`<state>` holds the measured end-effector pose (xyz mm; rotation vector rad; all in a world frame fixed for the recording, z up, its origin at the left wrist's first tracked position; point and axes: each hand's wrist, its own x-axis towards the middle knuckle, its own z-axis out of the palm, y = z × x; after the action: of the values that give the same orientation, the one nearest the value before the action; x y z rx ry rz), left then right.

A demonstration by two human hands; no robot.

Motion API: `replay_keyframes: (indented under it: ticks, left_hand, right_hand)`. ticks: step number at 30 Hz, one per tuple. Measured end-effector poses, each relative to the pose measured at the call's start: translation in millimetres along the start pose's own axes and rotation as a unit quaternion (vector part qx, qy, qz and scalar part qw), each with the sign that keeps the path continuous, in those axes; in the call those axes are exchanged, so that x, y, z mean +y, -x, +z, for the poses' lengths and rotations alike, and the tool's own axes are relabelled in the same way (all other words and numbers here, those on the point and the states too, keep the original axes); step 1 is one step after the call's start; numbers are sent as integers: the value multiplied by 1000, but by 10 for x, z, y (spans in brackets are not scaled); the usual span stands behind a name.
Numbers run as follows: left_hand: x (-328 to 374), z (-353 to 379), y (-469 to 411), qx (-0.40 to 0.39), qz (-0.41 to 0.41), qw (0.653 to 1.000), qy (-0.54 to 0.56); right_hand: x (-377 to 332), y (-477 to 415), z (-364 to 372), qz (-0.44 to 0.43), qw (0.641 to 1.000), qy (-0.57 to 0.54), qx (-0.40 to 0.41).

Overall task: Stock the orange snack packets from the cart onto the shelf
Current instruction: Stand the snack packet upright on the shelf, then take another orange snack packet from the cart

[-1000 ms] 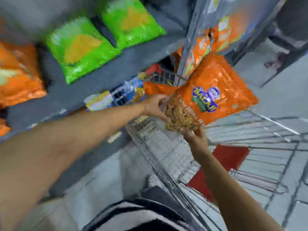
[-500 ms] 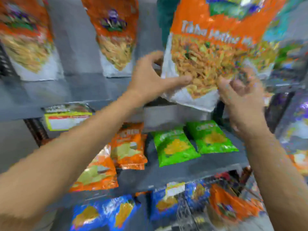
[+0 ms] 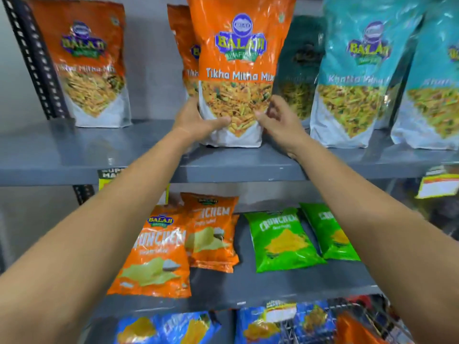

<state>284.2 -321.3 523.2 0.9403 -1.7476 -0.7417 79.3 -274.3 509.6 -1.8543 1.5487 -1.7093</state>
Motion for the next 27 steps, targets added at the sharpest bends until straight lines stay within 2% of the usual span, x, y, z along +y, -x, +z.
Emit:
replay_keyframes:
  ticks: [2, 3, 6, 9, 12, 14, 16, 18, 20, 22, 24, 25, 27]
  left_hand:
    - [39, 3, 82, 15, 0, 1000, -5]
    - [68, -9, 137, 39, 11, 998, -48]
    - [179, -116, 330, 134, 114, 966, -192]
    - [213, -14, 628, 148, 226, 926, -263]
    - [150, 364, 1097, 125, 268, 924, -244]
    - [-23, 750, 1438, 78, 348, 910, -212]
    - [-314, 1240, 1826, 29, 369, 915, -163]
    - [-623, 1783, 2326, -68, 280, 955, -77]
    - [-896, 2333, 2864, -214, 136, 967, -29]
    - [-1191, 2873, 3293, -325, -17, 945, -20]
    - [-1543, 3379, 3558, -387, -179, 904, -23]
    - [-1743, 3605, 3647, -410, -244, 878, -38]
    - [-2140, 3993, 3770, -446, -316, 832, -92]
  right_hand:
    - [-67, 69, -11, -12, 996, 78, 41]
    - [-124, 128, -24, -28, 987, 134, 85]
    - [-388, 469, -114, -61, 915, 323, 235]
    - [-431, 1101, -270, -37, 865, 384, 322]
    - [-78, 2010, -394, 59, 859, 388, 330]
    - [301, 2757, -403, 170, 861, 365, 310]
    - [678, 3503, -394, 287, 847, 339, 293]
    - [1008, 4097, -408, 399, 818, 303, 281]
    - [1300, 4533, -449, 463, 798, 265, 281]
    - [1544, 4865, -463, 498, 785, 228, 291]
    - [1811, 5179, -470, 556, 756, 180, 295]
    - [1968, 5340, -464, 585, 739, 162, 292]
    - [2316, 5622, -498, 644, 698, 125, 287]
